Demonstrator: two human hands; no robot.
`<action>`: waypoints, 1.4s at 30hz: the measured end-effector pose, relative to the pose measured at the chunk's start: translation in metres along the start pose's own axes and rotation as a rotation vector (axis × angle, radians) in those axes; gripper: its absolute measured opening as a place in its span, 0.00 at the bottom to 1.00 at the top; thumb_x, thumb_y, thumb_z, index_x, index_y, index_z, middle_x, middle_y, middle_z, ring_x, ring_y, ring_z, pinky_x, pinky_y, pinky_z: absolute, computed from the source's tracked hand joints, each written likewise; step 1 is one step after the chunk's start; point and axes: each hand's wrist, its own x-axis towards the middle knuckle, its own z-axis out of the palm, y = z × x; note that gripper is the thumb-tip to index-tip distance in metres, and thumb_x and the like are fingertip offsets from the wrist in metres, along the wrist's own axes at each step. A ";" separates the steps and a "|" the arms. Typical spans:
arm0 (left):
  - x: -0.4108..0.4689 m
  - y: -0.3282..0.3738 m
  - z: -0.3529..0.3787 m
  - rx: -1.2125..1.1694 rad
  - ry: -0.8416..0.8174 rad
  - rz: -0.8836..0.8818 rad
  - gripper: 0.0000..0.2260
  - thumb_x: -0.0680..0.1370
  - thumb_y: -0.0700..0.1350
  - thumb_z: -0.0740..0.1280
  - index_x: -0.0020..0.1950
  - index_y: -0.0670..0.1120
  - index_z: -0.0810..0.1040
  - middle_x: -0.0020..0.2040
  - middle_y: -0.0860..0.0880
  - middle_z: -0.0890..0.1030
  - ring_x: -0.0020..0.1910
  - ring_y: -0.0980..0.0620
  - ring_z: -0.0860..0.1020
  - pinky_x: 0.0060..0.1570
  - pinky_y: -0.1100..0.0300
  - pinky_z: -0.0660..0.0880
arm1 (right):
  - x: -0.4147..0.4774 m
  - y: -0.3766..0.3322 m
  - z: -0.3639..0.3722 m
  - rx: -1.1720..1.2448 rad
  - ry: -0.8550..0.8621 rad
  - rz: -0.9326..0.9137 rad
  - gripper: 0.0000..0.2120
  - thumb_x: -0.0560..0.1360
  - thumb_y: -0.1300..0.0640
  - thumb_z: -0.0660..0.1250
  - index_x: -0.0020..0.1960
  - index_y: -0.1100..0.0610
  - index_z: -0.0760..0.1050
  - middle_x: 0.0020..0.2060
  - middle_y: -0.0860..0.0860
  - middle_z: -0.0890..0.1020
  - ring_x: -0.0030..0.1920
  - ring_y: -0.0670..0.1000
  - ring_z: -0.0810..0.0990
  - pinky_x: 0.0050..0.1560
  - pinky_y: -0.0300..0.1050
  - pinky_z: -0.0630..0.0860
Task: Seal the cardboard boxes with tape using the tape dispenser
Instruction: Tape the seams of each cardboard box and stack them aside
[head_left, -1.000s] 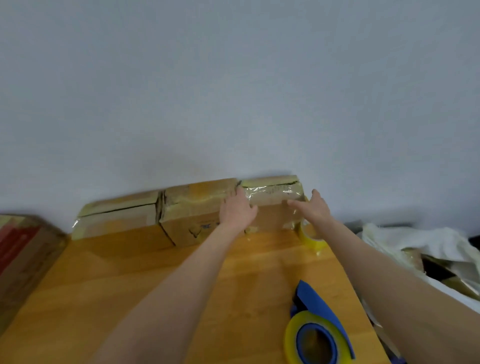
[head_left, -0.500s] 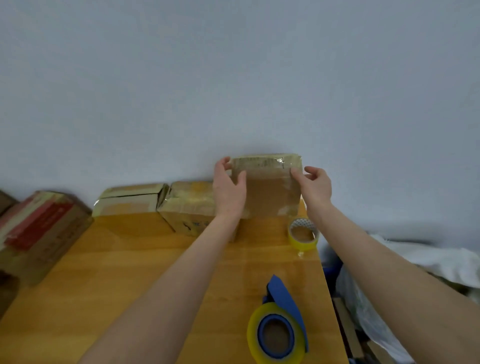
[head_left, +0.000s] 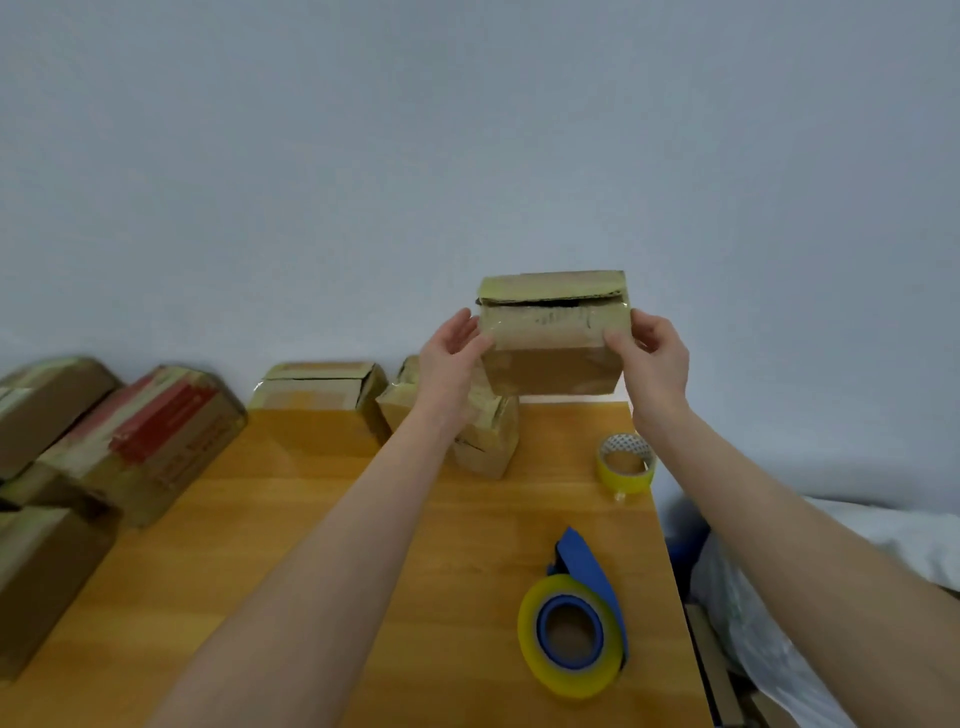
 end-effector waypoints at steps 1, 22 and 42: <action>0.000 0.003 -0.004 0.023 -0.002 0.009 0.24 0.77 0.38 0.69 0.72 0.44 0.69 0.64 0.51 0.75 0.61 0.56 0.73 0.66 0.57 0.70 | -0.004 0.002 0.001 -0.007 0.005 0.013 0.13 0.72 0.57 0.72 0.55 0.51 0.76 0.52 0.47 0.81 0.55 0.47 0.80 0.60 0.46 0.77; -0.056 -0.119 -0.189 0.568 -0.030 -0.153 0.27 0.78 0.44 0.68 0.75 0.51 0.65 0.67 0.50 0.72 0.66 0.49 0.72 0.62 0.54 0.72 | -0.160 0.112 0.076 -0.769 -0.377 0.236 0.28 0.74 0.44 0.70 0.72 0.43 0.67 0.49 0.48 0.80 0.49 0.52 0.80 0.46 0.51 0.79; -0.109 -0.136 -0.222 1.209 -0.519 0.165 0.40 0.76 0.55 0.66 0.79 0.48 0.46 0.76 0.57 0.38 0.78 0.54 0.48 0.74 0.57 0.55 | -0.164 0.124 -0.057 -1.186 -0.366 0.420 0.42 0.71 0.35 0.69 0.76 0.53 0.59 0.70 0.53 0.70 0.66 0.55 0.73 0.56 0.52 0.75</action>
